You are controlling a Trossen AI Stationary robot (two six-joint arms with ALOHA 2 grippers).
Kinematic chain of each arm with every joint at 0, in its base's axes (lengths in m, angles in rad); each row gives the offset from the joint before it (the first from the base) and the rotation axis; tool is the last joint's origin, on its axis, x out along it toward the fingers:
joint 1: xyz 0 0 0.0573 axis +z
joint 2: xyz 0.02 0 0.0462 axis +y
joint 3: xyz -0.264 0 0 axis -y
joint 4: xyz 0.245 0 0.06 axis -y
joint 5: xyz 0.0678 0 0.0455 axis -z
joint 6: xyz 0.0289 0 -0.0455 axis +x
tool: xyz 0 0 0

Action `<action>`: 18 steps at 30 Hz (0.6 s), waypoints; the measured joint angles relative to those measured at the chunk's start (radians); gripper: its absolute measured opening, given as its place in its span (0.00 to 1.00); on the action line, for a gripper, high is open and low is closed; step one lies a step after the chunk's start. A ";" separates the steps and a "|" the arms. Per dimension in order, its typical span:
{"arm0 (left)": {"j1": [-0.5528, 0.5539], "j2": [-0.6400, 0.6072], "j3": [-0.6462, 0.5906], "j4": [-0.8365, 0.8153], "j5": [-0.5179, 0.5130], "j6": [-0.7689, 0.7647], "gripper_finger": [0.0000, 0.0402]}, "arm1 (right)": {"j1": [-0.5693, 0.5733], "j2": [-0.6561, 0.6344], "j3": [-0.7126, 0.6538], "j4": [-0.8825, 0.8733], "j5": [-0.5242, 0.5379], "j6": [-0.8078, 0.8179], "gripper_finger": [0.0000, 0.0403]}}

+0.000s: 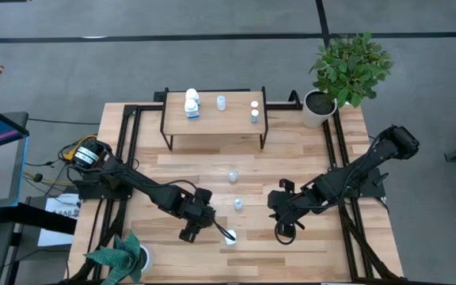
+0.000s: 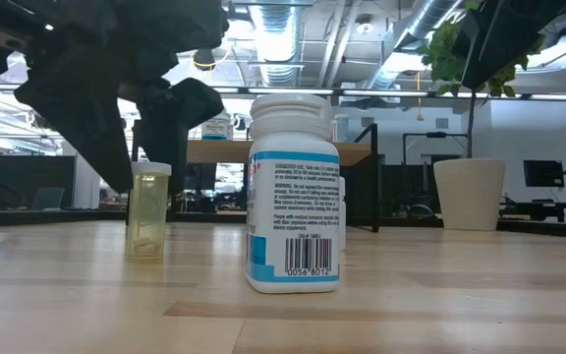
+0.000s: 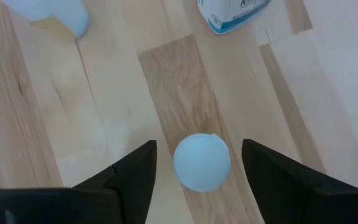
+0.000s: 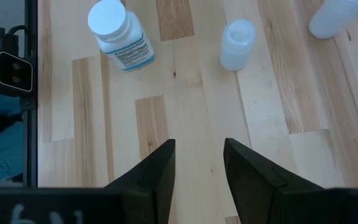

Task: Pick and place medicine bottles onto shelf by color
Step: Put the yellow pill bottle on the shelf

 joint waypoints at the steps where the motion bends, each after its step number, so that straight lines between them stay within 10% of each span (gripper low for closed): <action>1: 0.000 0.000 0.000 0.001 0.000 0.000 0.53 | 0.000 0.000 0.000 0.000 0.000 0.000 0.40; 18: 0.016 -0.005 0.033 -0.034 -0.002 0.048 0.20 | 0.000 0.000 0.000 0.000 0.000 0.000 0.40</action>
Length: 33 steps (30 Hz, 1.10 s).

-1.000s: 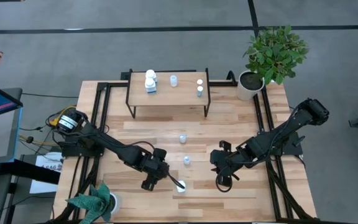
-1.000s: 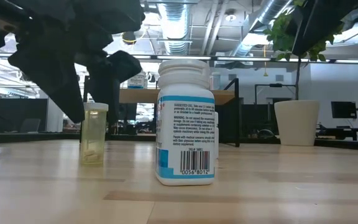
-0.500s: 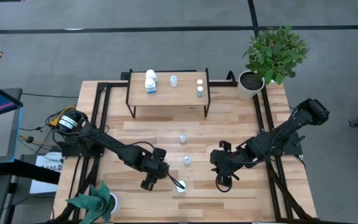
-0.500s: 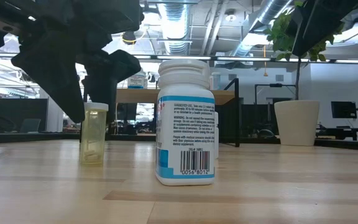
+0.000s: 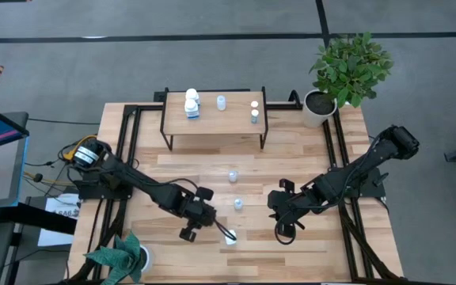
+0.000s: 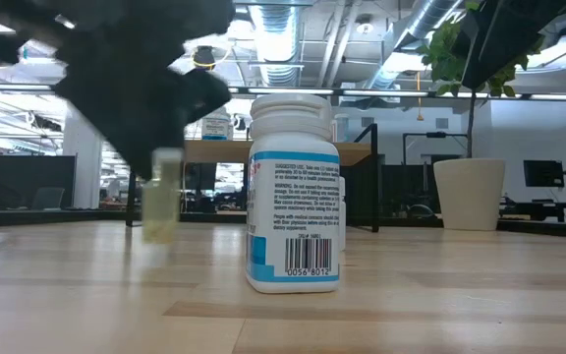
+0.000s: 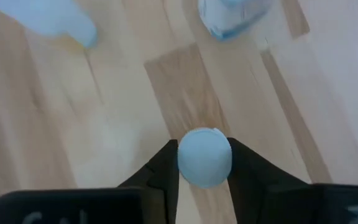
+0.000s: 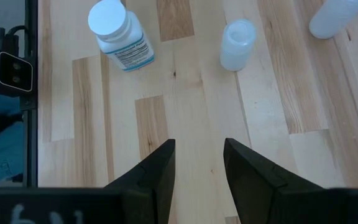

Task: Pick and place medicine bottles onto shelf by color
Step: Put the yellow pill bottle on the shelf

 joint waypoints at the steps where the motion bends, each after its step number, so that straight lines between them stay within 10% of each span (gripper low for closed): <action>1: 0.004 0.000 0.017 -0.012 -0.001 0.015 0.21 | 0.000 0.000 0.000 0.000 0.000 0.000 0.40; 22: 0.054 -0.003 0.193 -0.089 -0.013 0.218 0.25 | -0.061 0.207 0.001 0.430 0.132 -0.355 0.40; 33: 0.054 -0.003 0.195 -0.094 -0.011 0.229 0.25 | -0.140 0.370 0.095 0.539 0.120 -0.472 0.60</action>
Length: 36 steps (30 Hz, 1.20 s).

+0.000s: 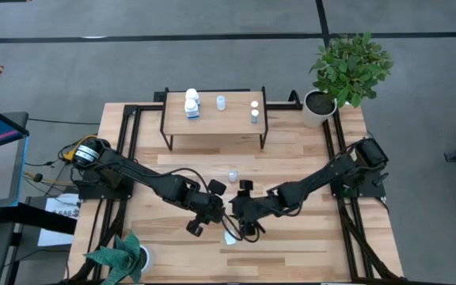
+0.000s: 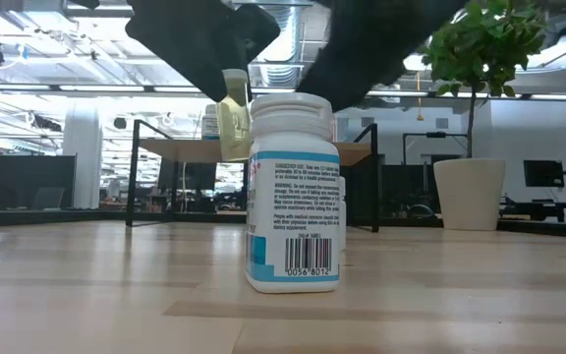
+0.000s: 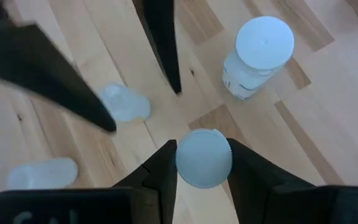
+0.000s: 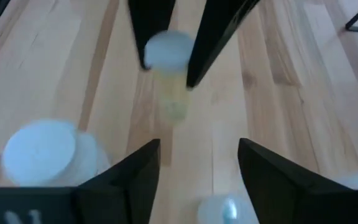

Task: Pick and place medicine bottles onto shelf by color
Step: Put the yellow pill bottle on the shelf

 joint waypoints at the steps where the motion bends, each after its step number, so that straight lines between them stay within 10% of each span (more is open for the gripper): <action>1: 0.000 0.000 0.000 0.000 0.000 0.000 0.25 | -0.006 0.001 0.004 0.002 -0.017 -0.001 0.62; 36: -0.002 0.000 0.017 0.059 -0.070 0.039 0.25 | -0.037 0.030 0.010 0.127 -0.152 -0.026 0.62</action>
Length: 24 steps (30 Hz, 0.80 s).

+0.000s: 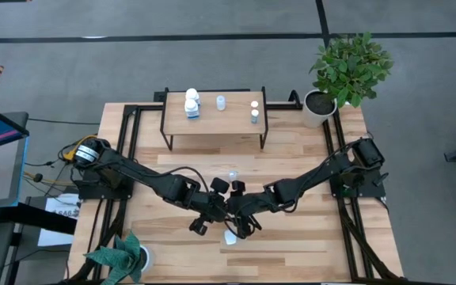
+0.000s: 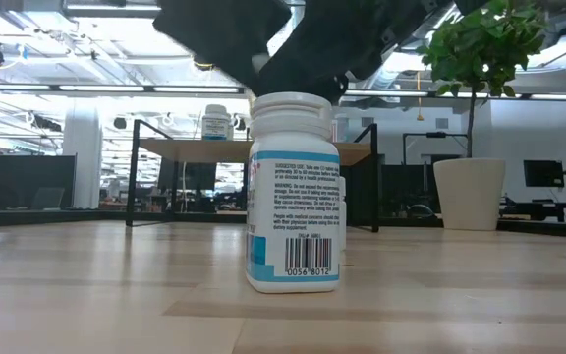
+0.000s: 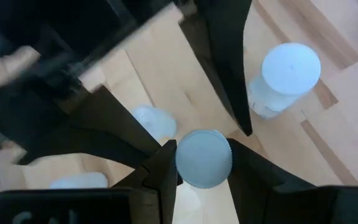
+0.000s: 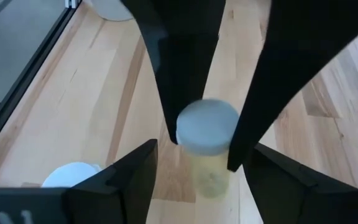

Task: Pick and place medicine bottles onto shelf by color
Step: Put the yellow pill bottle on the shelf

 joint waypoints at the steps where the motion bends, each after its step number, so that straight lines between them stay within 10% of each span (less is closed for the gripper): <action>1: -0.001 0.000 0.014 -0.004 0.000 0.001 0.25 | 0.000 0.000 0.000 -0.003 0.000 0.000 0.61; 24: -0.007 0.011 0.072 -0.096 0.010 -0.033 0.25 | 0.000 0.000 -0.001 0.014 0.003 0.000 0.38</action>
